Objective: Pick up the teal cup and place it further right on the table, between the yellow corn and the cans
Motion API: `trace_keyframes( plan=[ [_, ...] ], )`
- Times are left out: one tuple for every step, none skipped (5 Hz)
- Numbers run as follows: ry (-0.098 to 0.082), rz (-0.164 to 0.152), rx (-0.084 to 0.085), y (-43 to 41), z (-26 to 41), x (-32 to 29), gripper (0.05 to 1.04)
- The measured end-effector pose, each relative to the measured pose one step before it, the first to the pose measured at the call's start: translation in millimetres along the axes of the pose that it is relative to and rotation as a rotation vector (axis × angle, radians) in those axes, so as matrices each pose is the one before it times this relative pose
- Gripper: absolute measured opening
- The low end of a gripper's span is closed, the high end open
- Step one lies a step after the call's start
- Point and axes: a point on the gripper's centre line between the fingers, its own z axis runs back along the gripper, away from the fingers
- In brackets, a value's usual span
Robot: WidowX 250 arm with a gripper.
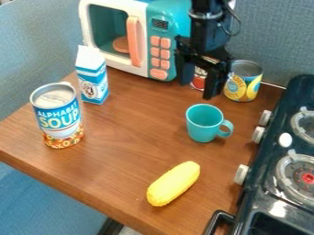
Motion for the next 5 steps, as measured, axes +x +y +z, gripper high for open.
trace_keyframes(
  plan=[
    [0.0749, 0.0337, 0.0284, 7.86, 3.98, -35.68, 1.005],
    [0.0646, -0.0062, 0.0312, 2.69, -11.14, -32.95, 1.001],
    [0.0162, -0.0129, 0.0259, -0.03, -6.09, -19.74, 1.001],
    [0.0042, -0.015, -0.0163, -4.09, -2.58, -6.21, 1.001],
    [0.0133, -0.0085, -0.0117, -8.75, -3.55, -1.8, 1.001]
  ],
)
